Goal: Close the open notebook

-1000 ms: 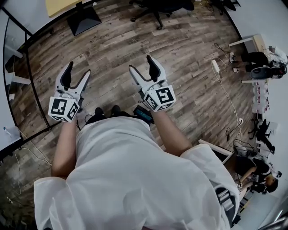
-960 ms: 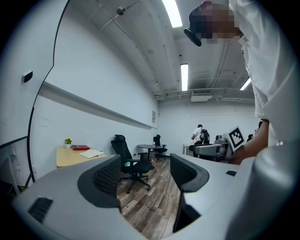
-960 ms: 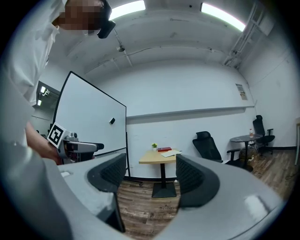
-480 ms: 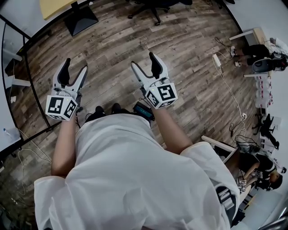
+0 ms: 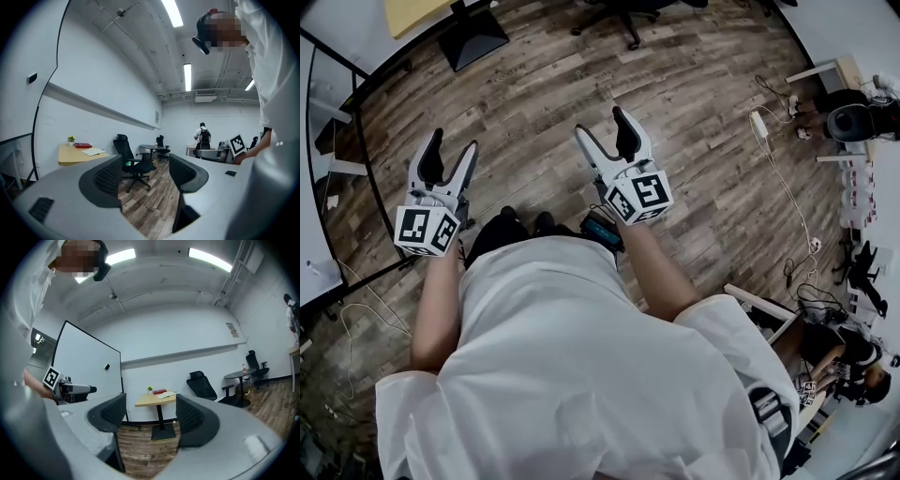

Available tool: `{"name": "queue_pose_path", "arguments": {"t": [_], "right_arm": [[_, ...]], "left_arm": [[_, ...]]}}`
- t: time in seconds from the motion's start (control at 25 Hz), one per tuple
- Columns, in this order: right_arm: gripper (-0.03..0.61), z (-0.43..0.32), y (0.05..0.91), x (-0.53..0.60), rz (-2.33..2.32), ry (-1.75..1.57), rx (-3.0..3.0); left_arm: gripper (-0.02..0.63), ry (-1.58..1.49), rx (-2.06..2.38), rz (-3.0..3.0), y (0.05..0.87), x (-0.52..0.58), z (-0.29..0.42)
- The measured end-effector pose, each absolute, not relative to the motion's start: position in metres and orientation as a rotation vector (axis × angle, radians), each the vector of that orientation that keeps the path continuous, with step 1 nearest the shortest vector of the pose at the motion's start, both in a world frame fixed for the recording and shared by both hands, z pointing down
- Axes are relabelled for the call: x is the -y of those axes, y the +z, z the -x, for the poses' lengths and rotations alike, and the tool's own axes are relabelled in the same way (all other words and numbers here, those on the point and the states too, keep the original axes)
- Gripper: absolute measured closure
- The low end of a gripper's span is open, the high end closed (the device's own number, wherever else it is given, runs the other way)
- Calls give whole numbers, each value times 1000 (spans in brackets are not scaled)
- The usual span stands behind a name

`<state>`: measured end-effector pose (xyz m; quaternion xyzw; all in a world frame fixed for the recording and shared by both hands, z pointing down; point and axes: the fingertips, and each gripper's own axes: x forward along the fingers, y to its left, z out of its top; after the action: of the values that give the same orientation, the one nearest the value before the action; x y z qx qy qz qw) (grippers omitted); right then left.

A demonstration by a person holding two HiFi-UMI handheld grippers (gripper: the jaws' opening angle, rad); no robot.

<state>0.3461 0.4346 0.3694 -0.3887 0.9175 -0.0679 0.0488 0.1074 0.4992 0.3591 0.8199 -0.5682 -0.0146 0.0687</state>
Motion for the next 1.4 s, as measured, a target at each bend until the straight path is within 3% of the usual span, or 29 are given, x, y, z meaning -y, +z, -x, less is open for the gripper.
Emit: {"name": "queue_pose_path", "arguments": {"t": [0.76,1.4], "right_arm": [[244,-327,365,-390,1166,-249,-2815],[244,-242,370,-257,1140,-292,-2881]], "left_arm": [[316,-129,1787,-2384,368,-455,-70],[321,-142,1780,-2345,378,-322,14]]}}
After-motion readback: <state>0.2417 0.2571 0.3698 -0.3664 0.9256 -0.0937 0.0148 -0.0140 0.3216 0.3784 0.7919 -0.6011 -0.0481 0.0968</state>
